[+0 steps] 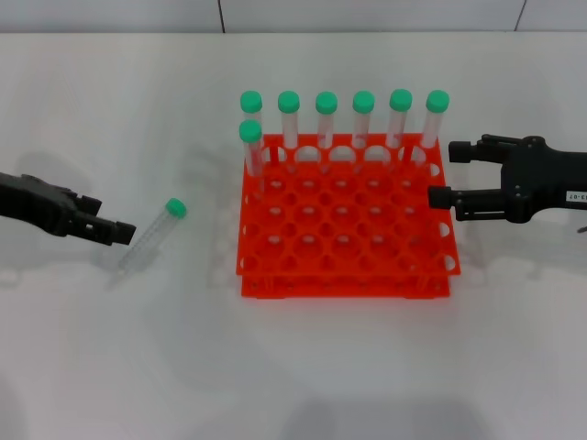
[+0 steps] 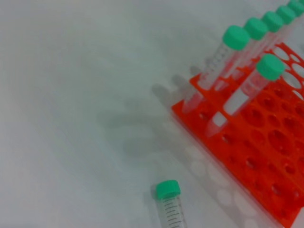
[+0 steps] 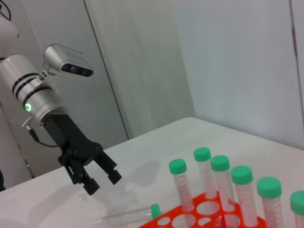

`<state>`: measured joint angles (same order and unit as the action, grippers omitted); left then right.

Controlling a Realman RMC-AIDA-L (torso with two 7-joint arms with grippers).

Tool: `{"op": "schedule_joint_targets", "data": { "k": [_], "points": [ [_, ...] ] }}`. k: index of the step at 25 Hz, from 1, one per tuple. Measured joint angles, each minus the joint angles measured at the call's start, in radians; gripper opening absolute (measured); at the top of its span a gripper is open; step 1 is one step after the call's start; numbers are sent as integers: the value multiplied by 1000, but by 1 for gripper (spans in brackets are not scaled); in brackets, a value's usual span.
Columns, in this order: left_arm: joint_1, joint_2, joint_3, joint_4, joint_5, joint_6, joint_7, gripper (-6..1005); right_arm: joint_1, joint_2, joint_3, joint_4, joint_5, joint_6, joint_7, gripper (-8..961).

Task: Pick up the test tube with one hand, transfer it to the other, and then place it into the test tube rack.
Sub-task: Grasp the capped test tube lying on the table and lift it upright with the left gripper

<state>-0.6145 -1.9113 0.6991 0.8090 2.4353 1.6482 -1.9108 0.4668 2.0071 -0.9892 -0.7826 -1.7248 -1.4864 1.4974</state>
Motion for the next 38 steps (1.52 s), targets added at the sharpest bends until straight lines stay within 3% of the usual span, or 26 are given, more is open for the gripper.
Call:
{"op": "schedule_joint_targets", "data": {
  "k": [8, 18, 25, 38],
  "points": [
    [-63, -17, 10, -3, 125, -9, -141, 829, 1, 3, 1, -3, 5, 0, 1, 860],
    [-93, -22, 44, -47, 198, -58, -160, 807, 1, 5, 1, -2, 25, 0, 0, 859],
    [-118, -45, 82, -71, 220, -87, -161, 791, 3, 6, 1, 2, 27, 1, 0, 858],
    [-121, -44, 115, -71, 243, -81, -225, 763, 1, 6, 1, 6, 27, 2, -3, 856]
  ]
}}
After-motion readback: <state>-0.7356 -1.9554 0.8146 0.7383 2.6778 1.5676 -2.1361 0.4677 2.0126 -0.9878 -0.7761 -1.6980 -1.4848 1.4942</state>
